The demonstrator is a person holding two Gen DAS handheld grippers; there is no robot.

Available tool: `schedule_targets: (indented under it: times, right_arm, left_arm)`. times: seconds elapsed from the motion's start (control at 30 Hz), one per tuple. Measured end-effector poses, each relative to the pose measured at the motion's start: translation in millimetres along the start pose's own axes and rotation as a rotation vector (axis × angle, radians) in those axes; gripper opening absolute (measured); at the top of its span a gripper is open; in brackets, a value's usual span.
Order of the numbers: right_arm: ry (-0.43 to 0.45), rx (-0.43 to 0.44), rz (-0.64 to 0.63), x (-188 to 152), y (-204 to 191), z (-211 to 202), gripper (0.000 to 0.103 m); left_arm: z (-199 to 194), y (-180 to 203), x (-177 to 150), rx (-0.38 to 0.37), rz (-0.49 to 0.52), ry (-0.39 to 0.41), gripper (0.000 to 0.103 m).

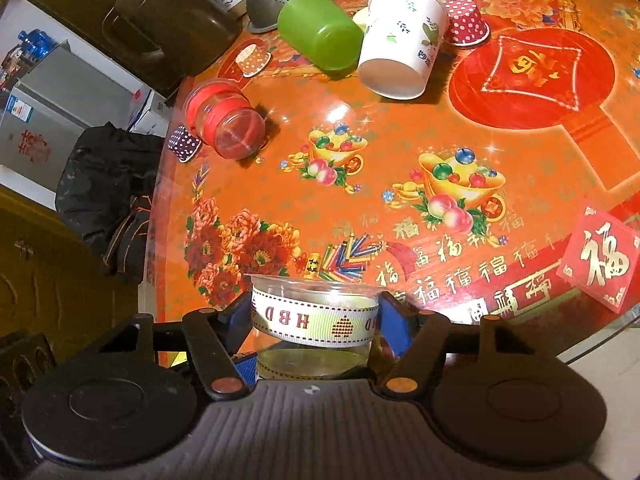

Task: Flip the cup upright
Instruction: 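Close the right tool on the clear cup while the left tool holds it, then open the left tool and pull it away while the right tool holds the cup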

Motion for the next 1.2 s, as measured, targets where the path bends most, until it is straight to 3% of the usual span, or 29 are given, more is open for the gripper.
schedule_targets:
  times: [0.1, 0.2, 0.27, 0.47, 0.6, 0.83, 0.93, 1.0, 1.2]
  right_arm:
    - [-0.004, 0.007, -0.002, 0.8, -0.5, 0.5, 0.067]
    - [-0.009, 0.017, -0.006, 2.2, -0.3, 2.1, 0.067]
    - [-0.012, 0.020, -0.014, 2.5, -1.1, 2.5, 0.067]
    - [0.019, 0.044, -0.045, 4.3, -7.0, -2.0, 0.067]
    - [0.234, 0.008, -0.135, 10.0, -14.4, -31.2, 0.066]
    - [0.925, -0.134, -0.432, -19.6, -33.6, -105.5, 0.066]
    - [1.118, -0.116, -0.507, -45.4, -28.7, -98.5, 0.066]
    - [1.206, -0.101, -0.531, -60.0, -23.6, -78.8, 0.066]
    - [1.334, -0.149, -0.542, -71.3, -18.2, -30.2, 0.066]
  left_arm:
    - [-1.0, 2.5, -4.1, -0.038, 0.026, -0.008, 0.087]
    - [-9.3, -4.8, -9.7, -0.038, 0.053, 0.004, 0.099]
    - [-20.3, -14.1, -14.3, -0.006, 0.073, 0.018, 0.098]
    - [-68.5, -34.9, -21.9, -0.053, 0.043, 0.090, 0.098]
    - [-104.0, -51.4, -11.4, -0.066, 0.018, 0.228, 0.098]
    - [-146.1, -53.6, 7.7, -0.066, 0.079, 0.447, 0.098]
    - [-148.5, -48.8, 8.5, -0.097, 0.087, 0.481, 0.098]
    - [-143.9, -49.5, 8.2, -0.109, 0.082, 0.482, 0.098]
    - [-142.8, -50.8, 2.1, -0.119, 0.071, 0.487, 0.098]
Point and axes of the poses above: each gripper's, at about its wrist camera, not at the fingertips, and z roughly the way its jaws point, y to its right, x to its top, the point moved 9 cm from there along z, roughly the way its jaws point, and after that the axes turned 9 degrees about -x, right-handed, at the moved point
